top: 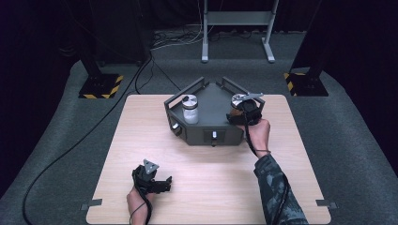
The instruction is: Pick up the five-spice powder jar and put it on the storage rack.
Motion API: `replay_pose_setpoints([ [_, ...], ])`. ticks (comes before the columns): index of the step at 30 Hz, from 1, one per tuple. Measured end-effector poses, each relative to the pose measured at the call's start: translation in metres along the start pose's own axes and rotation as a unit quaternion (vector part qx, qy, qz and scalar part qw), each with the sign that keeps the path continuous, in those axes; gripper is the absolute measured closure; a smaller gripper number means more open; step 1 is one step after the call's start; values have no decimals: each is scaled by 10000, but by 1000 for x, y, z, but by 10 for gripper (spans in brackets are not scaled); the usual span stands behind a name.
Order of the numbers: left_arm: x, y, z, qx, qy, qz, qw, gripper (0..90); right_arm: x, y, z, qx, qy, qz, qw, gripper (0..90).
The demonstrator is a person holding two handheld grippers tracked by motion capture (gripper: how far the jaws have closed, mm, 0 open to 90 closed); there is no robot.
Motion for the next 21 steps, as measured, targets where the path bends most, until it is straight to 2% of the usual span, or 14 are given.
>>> replay_pose_setpoints([
  [8,0,0,0,0,1,0,10000,14,-4,-1,2,62,-87,64,9999,298],
  [21,0,0,0,-1,-1,1,10000,14,-8,0,1,32,-105,164,9998,297],
])
Point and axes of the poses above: each handheld gripper's, and its own axes: y roughly backward along the jaws, x roughly out of its top, z roughly to its right, the point moved 7 cm from there along -y, roughly forward along the jaws, and after that the axes turned 8 degrees about y, right-handed, at the moved point
